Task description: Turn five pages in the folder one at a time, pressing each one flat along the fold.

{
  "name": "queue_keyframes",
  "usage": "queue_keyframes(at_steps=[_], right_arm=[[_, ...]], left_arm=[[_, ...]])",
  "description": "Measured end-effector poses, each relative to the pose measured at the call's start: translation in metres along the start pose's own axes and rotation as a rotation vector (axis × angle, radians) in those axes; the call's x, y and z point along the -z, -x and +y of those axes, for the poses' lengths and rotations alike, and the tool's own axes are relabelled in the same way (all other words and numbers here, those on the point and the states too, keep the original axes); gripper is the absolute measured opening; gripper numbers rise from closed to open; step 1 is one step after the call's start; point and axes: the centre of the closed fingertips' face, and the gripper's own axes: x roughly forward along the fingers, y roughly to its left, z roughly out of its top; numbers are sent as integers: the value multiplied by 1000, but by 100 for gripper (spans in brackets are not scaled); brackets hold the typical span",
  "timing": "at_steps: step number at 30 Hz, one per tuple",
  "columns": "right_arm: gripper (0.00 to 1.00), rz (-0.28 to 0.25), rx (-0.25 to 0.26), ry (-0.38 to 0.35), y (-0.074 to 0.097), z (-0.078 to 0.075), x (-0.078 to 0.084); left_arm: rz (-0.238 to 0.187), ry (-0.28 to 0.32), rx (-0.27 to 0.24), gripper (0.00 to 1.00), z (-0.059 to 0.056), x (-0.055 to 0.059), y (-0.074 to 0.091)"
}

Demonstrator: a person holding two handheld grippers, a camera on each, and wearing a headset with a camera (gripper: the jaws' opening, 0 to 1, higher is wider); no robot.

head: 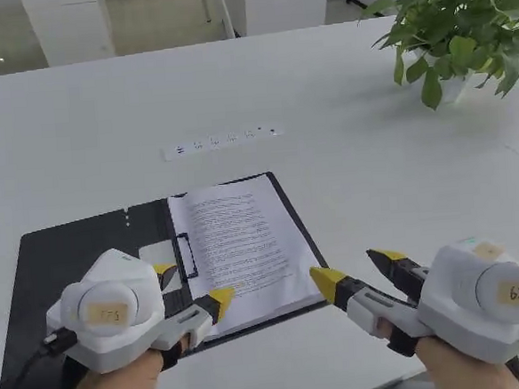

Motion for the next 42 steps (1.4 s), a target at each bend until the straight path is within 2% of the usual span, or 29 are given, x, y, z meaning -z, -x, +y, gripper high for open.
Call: queue_keyframes(at_steps=[8,14,23,26,32,39,42], right_arm=[[52,10,3,1,1,0,2],[51,24,6,6,0,-1,5],[51,45,15,2,0,-5,11],[52,54,18,1,-1,-6,12],[52,62,21,10,-2,-11,12],[52,73,27,12,-2,-16,14],[51,72,27,11,-4,-16,14]], left_arm=[[34,-16,49,50,-13,7,-36],[49,-6,75,50,-23,14,-63],[53,2,101,48,-37,22,-97],[61,4,98,49,-40,25,-104],[95,20,84,49,-47,41,-117],[84,50,55,48,-50,42,-127],[99,46,54,48,-53,48,-130]])
